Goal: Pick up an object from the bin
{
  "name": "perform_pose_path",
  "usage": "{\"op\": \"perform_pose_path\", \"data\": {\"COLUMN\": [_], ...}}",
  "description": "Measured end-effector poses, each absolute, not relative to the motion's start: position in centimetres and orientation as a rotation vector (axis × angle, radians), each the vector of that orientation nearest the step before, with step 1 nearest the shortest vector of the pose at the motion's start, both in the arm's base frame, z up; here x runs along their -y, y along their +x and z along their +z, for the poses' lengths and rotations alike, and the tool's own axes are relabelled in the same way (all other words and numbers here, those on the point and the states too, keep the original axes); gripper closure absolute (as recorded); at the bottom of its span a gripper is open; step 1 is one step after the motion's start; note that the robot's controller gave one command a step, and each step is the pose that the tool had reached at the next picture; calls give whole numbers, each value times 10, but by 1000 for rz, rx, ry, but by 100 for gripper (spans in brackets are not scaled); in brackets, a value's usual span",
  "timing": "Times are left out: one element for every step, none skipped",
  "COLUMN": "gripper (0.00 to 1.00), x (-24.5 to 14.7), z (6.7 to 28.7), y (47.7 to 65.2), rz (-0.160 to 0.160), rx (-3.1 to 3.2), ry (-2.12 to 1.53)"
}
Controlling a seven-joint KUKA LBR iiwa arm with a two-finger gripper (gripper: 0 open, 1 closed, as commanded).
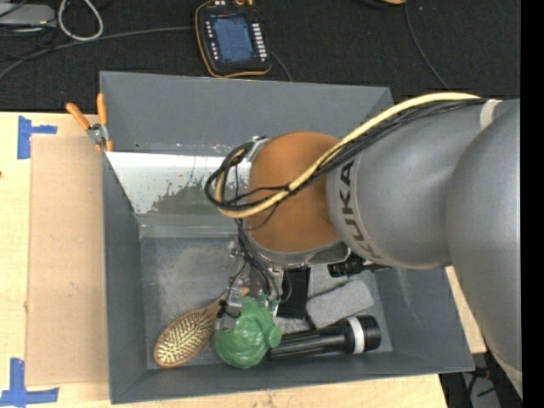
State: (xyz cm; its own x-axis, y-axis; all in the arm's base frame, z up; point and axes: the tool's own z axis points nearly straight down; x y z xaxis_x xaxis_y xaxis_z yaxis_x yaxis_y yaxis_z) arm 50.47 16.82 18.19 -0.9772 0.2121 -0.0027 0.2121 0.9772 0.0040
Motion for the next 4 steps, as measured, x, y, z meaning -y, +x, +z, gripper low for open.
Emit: {"op": "perform_pose_path", "data": {"gripper": [0, 0, 100, 100], "x": [-171, -181, -5, -5], "z": [185, 156, 199, 199], "y": [508, 489, 506, 506], "rz": [5, 4, 5, 5], "rx": [-3127, -3123, -3101, -3101], "ry": [221, -350, -454, -451]}}
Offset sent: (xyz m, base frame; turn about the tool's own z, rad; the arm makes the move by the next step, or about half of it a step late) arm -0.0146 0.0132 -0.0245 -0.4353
